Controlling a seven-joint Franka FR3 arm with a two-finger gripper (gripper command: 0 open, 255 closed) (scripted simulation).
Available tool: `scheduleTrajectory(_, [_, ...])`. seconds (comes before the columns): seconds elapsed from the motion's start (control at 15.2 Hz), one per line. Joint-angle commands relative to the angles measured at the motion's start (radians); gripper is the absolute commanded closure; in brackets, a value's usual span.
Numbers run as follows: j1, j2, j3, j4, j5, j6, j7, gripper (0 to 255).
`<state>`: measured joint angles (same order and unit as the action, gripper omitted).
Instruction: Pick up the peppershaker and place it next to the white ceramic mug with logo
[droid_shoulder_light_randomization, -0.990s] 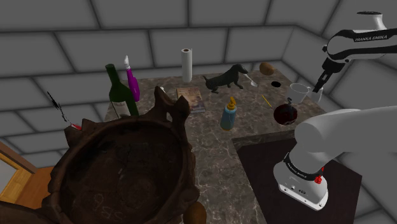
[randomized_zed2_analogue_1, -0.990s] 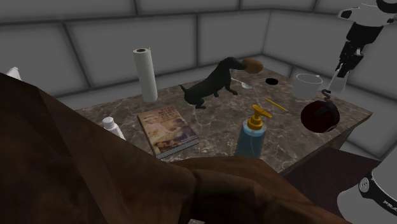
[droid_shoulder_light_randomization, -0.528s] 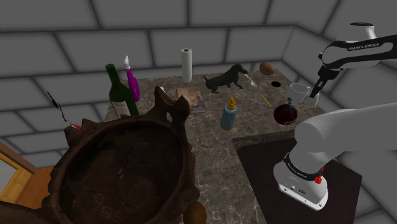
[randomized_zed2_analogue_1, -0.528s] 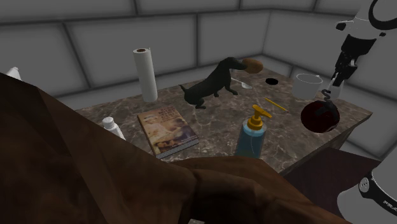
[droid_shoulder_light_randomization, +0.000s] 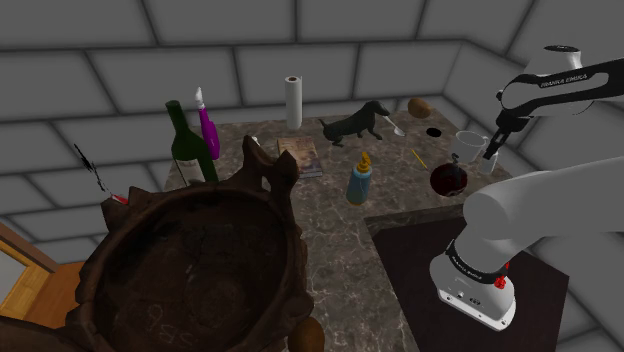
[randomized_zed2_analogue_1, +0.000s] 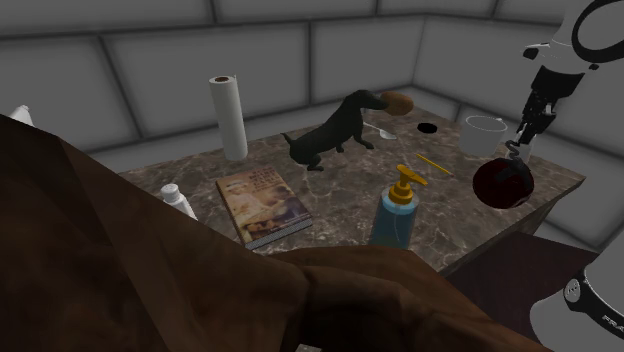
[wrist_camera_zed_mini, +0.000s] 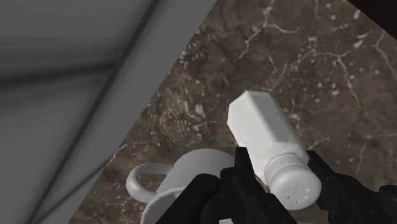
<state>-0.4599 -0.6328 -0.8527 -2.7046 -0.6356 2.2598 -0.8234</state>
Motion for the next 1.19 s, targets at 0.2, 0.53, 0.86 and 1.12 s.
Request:
scheduleTrajectory(0.2, [0.0,0.0,0.0,0.0,0.0,0.001,0.0,0])
scheduleTrajectory(0.53, [0.0,0.0,0.0,0.0,0.0,0.001,0.0,0])
scheduleTrajectory(0.86, [-0.023,-0.1,0.093,0.057,0.043,-0.164,-0.007,0])
scheduleTrajectory(1.12, [-0.023,-0.1,0.093,0.057,0.043,-0.164,-0.007,0])
